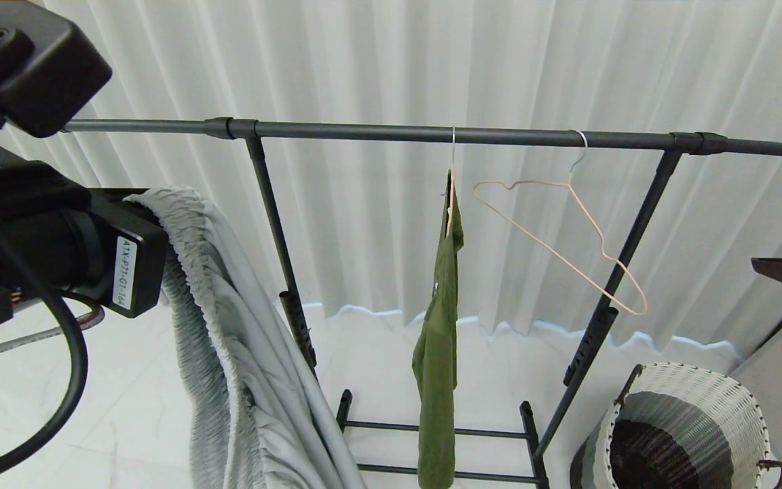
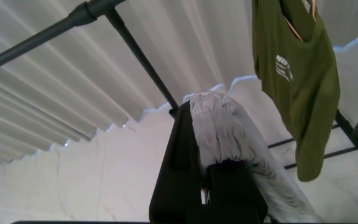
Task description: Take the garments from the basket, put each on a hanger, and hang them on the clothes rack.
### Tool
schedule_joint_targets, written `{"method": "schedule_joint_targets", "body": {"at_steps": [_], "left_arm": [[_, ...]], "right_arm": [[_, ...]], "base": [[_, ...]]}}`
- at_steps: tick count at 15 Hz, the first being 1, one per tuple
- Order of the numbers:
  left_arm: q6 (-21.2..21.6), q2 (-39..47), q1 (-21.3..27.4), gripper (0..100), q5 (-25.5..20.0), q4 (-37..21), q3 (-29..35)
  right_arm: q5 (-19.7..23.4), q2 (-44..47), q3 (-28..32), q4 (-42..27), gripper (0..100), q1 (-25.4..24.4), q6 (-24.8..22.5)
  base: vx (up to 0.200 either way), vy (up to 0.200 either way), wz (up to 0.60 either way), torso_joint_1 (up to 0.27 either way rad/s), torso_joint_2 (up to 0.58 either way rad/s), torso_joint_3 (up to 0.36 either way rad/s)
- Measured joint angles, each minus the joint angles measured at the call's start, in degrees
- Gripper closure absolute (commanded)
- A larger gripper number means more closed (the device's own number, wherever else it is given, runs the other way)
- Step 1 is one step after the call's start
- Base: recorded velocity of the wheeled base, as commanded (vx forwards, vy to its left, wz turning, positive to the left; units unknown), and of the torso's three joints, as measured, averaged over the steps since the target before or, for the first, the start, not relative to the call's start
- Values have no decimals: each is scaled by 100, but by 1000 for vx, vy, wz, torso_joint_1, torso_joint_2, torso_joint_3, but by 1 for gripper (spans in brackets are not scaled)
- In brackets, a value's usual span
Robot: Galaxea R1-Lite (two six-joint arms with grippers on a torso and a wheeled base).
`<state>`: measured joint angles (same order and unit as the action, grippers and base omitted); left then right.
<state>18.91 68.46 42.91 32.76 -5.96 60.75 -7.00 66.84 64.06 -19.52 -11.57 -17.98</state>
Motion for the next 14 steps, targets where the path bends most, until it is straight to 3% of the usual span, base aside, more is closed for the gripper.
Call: {"method": "schedule_joint_targets", "body": {"at_steps": [4,8,11,14], "left_arm": [[-2,0,-5,100,0,-2,0],[5,4,-11,100,2,0,-11],[13,15,-9,100,0,0,-9],[13,0,13,100,0,2,-9]], "right_arm": [[254,71,-105,121,0,0,6],[552,168,-781,1239,0,0,2],[935,471,-1258,1788,0,7,6],[1369,895,-1337,2082,0,27,22]], "base": [[200,0,0,2,1,2],[200,0,0,1,5,2],[0,0,0,0,0,0],[0,0,0,0,0,0]]}}
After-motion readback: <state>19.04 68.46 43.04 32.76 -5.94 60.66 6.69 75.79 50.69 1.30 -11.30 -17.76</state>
